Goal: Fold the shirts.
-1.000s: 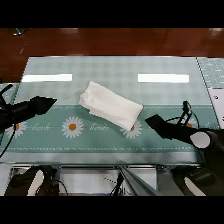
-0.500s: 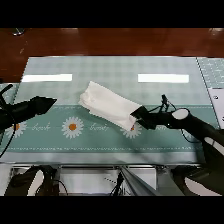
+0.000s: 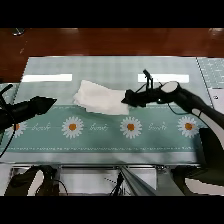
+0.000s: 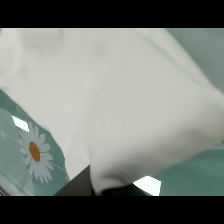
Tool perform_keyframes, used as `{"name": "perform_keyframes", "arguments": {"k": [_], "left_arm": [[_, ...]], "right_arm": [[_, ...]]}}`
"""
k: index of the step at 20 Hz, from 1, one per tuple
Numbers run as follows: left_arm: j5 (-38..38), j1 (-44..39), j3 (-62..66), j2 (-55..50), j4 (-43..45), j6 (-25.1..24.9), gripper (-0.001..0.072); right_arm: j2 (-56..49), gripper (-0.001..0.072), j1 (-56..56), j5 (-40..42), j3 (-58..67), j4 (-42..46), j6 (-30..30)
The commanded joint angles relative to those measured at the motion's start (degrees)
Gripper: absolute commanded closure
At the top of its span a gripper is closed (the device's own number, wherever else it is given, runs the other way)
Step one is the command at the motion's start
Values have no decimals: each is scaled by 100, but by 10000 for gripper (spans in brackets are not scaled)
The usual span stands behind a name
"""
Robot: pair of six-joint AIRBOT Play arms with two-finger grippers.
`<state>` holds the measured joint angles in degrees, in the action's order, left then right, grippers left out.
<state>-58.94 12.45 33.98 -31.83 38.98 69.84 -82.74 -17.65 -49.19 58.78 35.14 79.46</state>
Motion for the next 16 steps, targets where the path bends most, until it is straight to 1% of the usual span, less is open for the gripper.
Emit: {"name": "perform_keyframes", "arguments": {"k": [1,3,5,10,13,16], "left_arm": [[0,2,0,4,4,-2,681],[2,2,0,4,13,-13,681],[9,2,-22,4,20,-22,681],[2,2,-369,7,15,-17,680],[13,2,-476,7,17,-20,681],[142,2,-481,7,15,-20,681]], "right_arm": [[-59,695,111,-1152,1532,1416,509],[-59,695,225,-1700,2374,2227,1045],[-28,695,487,-2234,3117,2542,1285],[520,695,1587,-3062,3958,2634,1530],[1025,695,2455,-3508,4041,2667,1711],[1519,695,3436,-3954,4041,2691,1718]]}}
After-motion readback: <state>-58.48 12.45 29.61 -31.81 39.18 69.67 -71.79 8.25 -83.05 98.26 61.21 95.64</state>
